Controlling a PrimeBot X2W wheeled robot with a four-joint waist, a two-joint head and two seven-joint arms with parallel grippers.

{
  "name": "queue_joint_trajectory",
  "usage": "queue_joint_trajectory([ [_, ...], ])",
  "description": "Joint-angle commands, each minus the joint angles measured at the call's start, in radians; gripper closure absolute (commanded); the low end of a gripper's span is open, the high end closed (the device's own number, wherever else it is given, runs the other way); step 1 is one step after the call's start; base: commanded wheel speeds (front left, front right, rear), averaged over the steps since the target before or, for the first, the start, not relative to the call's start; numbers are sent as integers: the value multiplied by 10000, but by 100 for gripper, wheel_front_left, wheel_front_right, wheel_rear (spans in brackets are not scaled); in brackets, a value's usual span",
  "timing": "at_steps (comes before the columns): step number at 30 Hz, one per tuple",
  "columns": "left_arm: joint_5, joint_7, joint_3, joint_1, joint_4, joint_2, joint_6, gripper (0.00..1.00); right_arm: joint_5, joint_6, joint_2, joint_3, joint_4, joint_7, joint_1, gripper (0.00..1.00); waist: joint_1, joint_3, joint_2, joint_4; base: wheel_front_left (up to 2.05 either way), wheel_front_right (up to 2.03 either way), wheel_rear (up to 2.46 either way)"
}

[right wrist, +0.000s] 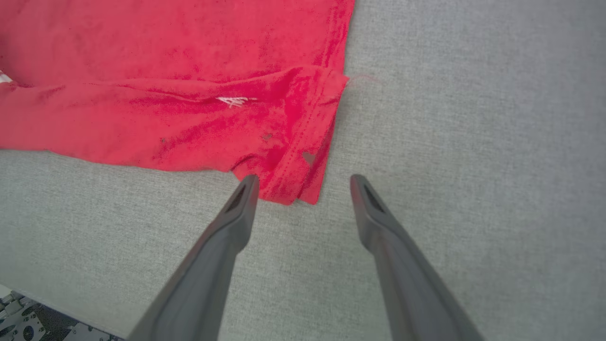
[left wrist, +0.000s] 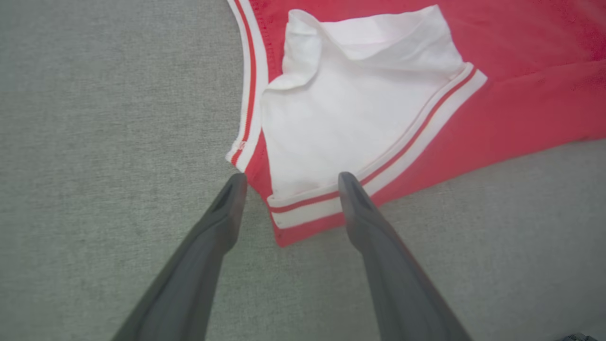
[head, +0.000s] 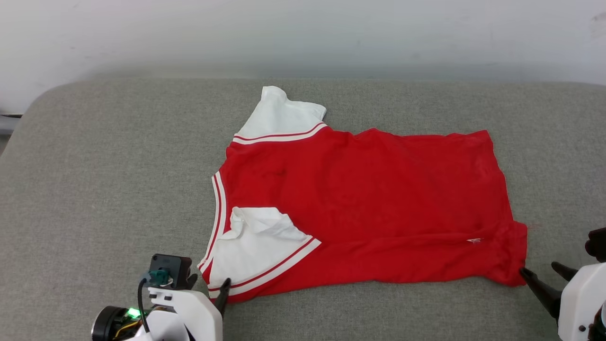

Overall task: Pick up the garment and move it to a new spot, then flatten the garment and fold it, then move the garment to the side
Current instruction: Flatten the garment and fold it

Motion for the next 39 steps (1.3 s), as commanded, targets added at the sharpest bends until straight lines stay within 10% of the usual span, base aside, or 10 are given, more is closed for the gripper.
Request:
queue_joint_trajectory([
  [1,93,101,11,9,3,103,106,0,-129,-8,199,-152,-265,141,85,0,1,108,-1,-59,0,0,0],
  [17,130,1092,-405,-373,1356,38,293,0,-1276,-8,1455,-1229,-2473,1547,340,0,1,1031,-1,-325,0,0,0],
  [19,8,1207,-506,-308,1634,-29,185,100,-1309,-8,1454,-1238,-2448,1525,303,0,1,1048,-1,-322,0,0,0],
  [39,349,-134,-197,-836,307,-4,245,100,-2121,-8,1382,-1145,-1167,1755,-41,0,1,553,-1,218,0,0,0],
])
